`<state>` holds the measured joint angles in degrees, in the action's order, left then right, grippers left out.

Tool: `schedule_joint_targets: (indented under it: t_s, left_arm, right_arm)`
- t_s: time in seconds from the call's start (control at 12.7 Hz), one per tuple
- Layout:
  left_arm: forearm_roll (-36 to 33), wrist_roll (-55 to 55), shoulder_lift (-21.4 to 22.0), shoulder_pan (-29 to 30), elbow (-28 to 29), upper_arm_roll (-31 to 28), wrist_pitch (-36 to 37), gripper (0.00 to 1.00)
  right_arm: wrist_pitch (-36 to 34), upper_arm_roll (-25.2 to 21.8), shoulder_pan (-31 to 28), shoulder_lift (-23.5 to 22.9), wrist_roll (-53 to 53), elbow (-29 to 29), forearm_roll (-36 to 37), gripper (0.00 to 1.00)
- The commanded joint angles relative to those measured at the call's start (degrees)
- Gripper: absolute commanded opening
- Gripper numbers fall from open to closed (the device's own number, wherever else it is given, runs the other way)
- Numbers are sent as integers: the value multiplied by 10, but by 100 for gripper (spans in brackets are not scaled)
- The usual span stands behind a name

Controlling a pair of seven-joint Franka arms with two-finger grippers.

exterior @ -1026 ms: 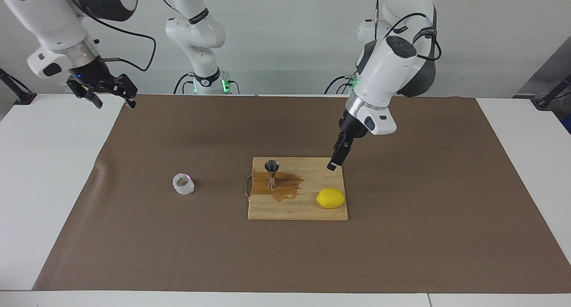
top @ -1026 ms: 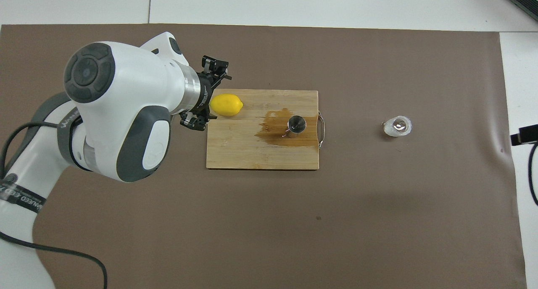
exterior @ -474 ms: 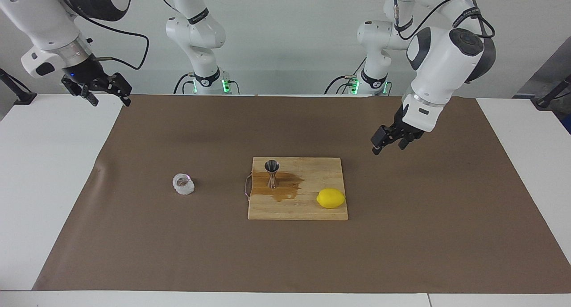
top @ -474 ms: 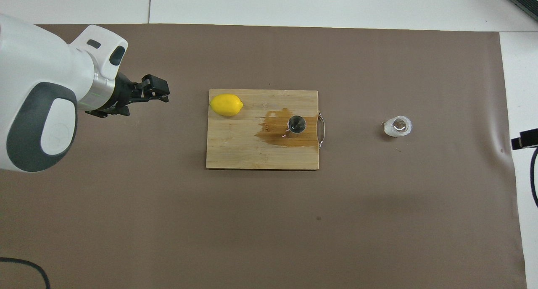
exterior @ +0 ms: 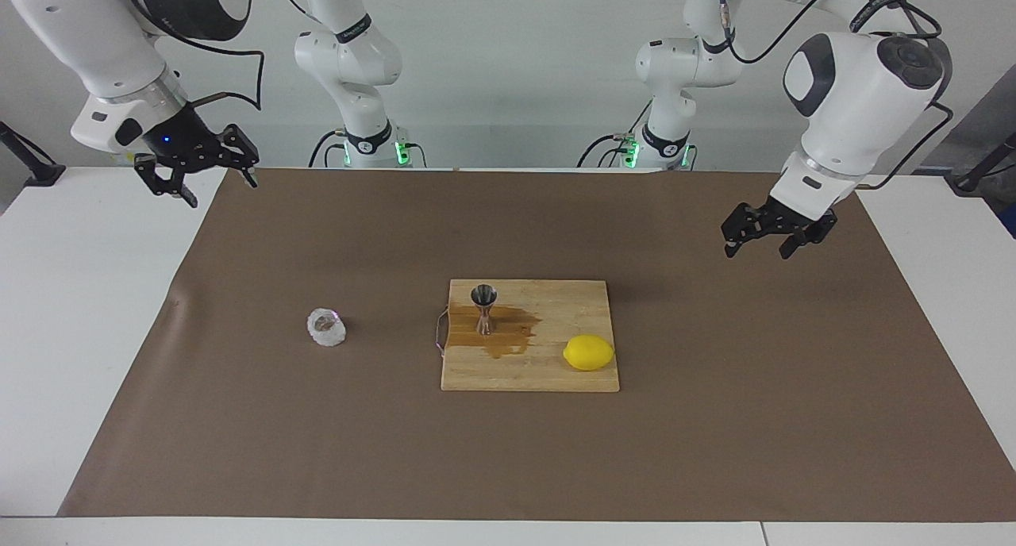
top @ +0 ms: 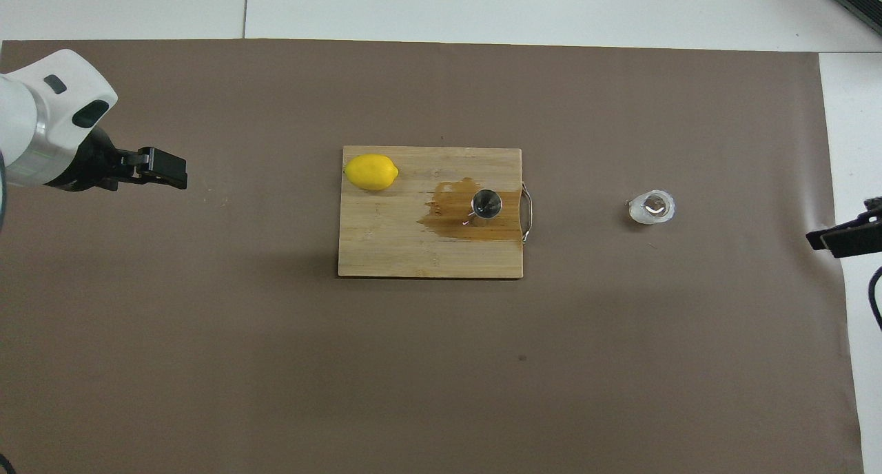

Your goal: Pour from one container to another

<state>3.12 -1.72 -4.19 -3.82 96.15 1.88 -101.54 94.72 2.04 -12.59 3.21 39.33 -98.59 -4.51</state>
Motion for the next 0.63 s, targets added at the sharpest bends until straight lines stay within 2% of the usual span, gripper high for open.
schedule_joint_targets:
  t_s: [0.0,0.16,0.32,0.39,0.55]
  left_arm:
    - [-26,10,24,7,-3,2,34,100]
    - [-26,11,47,14,-6,0,48,100]
    - [-26,41,58,14,1,-1,55,100]
    - [-26,61,59,17,0,-4,63,100]
    - [-25,58,59,20,0,-4,52,100]
  right_arm:
    - [50,2,-14,-22,136,-20,-33,100]
    - [72,1,-20,-50,208,-20,-62,100]
    - [89,2,-37,-96,282,-28,-122,100]
    - [126,1,-37,-119,346,-34,-158,100]
    - [165,2,-27,-131,381,-56,-180,100]
